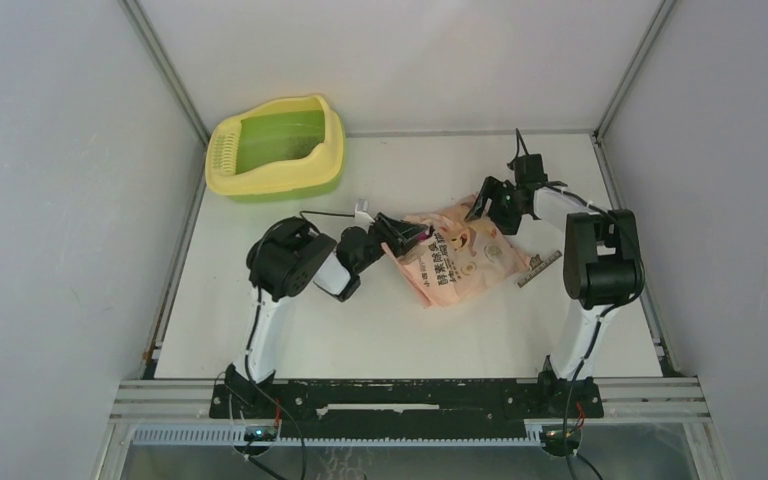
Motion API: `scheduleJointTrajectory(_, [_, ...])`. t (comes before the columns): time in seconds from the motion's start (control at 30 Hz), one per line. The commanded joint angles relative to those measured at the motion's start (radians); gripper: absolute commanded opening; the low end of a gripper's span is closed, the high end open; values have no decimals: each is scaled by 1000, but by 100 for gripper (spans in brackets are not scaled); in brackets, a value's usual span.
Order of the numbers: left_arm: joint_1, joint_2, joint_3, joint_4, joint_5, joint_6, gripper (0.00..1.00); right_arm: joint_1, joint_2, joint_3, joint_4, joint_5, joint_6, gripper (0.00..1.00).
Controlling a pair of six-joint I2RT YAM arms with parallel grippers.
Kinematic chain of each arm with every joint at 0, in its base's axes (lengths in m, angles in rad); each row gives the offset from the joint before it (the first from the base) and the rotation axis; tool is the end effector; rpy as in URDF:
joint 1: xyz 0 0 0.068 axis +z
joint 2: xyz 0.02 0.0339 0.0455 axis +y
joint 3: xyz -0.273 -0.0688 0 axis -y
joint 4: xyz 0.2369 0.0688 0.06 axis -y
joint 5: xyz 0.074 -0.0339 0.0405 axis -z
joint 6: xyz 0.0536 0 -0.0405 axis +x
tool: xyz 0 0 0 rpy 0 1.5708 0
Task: Fill the litter box with clean litter
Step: 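Scoop the cat litter from the cat litter bag.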
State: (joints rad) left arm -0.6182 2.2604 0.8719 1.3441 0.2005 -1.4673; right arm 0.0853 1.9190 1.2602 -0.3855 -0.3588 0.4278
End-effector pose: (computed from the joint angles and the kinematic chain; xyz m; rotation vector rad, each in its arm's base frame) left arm 0.3377 -0.2533 0.0964 -0.6238 1.8293 -1.6871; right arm 0.3966 0.0528 0.1652 0.3240 2.6334 0.6461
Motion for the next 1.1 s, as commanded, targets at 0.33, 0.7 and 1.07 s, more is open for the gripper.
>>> scheduleJointTrajectory(0.33, [60,-282,-165,134,230,-42,2,-10,-150,-28,-50,-115,15,80])
scheduleJointTrajectory(0.7, [147,-332,-265,132,317,-37,3,-19,-171,-28,-62,-111,11,81])
scheduleJointTrajectory(1.07, [242,-389,-433,133,371,39,2,-10,-166,-28,-62,-111,5,81])
